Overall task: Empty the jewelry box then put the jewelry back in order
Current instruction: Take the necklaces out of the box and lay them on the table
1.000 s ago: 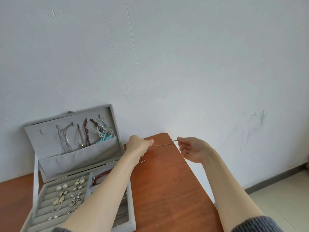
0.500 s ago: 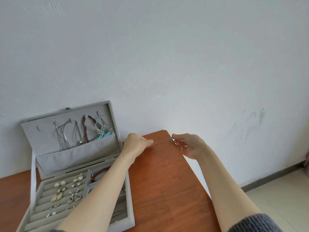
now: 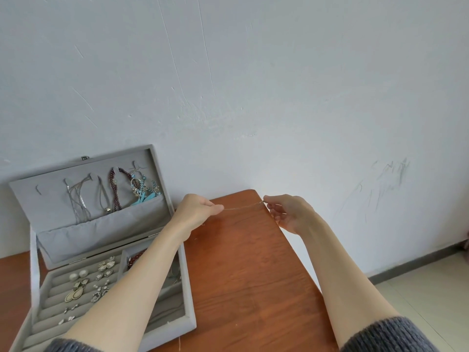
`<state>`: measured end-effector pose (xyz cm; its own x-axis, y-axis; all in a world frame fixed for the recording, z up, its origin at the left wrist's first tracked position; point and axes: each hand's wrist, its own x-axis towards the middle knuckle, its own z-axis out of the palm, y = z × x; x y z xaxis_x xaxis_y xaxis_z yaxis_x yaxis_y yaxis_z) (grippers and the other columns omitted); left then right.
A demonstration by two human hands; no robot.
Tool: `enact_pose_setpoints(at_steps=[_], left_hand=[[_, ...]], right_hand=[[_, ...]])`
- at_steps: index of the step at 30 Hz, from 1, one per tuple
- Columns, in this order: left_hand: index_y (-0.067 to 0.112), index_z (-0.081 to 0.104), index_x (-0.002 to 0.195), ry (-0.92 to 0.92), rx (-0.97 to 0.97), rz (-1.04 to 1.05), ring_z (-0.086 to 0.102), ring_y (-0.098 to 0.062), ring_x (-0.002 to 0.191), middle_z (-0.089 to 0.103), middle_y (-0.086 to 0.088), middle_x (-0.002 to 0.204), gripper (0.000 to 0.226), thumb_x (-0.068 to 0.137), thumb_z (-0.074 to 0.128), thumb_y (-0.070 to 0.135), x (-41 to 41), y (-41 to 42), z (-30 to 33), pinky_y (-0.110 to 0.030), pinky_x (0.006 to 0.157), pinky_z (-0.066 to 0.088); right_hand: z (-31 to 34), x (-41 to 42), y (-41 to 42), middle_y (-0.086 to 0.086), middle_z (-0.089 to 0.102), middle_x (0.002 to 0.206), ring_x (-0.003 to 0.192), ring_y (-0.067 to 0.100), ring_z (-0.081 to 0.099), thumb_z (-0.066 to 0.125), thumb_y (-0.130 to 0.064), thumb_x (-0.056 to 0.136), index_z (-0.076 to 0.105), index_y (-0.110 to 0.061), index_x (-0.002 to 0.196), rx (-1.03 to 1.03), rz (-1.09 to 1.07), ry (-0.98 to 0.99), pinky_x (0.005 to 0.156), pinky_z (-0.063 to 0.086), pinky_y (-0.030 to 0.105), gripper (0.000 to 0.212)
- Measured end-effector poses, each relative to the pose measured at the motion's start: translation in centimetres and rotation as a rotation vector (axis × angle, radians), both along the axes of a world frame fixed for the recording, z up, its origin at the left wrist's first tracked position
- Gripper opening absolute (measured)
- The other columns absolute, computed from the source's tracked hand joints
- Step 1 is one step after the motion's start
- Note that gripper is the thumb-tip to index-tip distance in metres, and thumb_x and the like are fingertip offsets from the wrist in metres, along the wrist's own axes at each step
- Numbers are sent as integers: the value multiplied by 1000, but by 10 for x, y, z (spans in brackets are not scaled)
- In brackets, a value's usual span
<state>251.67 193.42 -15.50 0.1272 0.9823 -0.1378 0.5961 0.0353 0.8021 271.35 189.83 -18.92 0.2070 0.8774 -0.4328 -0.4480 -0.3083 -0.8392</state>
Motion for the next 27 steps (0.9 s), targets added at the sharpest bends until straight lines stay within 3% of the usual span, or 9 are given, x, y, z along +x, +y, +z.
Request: enact_pose_setpoints(at_steps=[6,10,12,22,27], left_hand=[[4,64,91,-16,-23,102,50,-16,86,55,2,82,20,80,71,20,6,0,1,-28,76,39],[3,60,83,102,25,114,47,-12,61,50,-2,69,14,81,68,14,8,1,-3,-24,54,38],[4,57,81,145,39,116,43,-11,56,48,-3,66,11,81,65,12,8,2,-4,-21,51,36],[10,54,76,236,121,73,40,-18,61,45,-5,72,10,83,61,9,6,3,-6,-24,52,32],[12,56,72,401,284,39,48,-22,77,53,-9,78,19,90,50,11,4,-1,-6,-25,71,40]], right_hand=[[-5,0,0,8,54,66,51,15,46,67,0,78,58,-1,77,-39,-17,54,45,34,22,9],[-2,-3,1,8,52,64,50,15,45,66,1,79,57,-1,73,-32,-37,31,49,34,23,11],[-1,-4,1,7,51,61,51,15,44,65,2,79,56,-1,69,-28,-51,-29,46,33,22,13],[-3,-8,4,6,58,67,57,14,51,65,-4,81,60,-4,75,-5,-37,-87,57,41,24,8],[0,-7,4,3,58,74,64,14,52,58,-15,86,62,-8,77,6,-52,-233,60,41,24,11]])
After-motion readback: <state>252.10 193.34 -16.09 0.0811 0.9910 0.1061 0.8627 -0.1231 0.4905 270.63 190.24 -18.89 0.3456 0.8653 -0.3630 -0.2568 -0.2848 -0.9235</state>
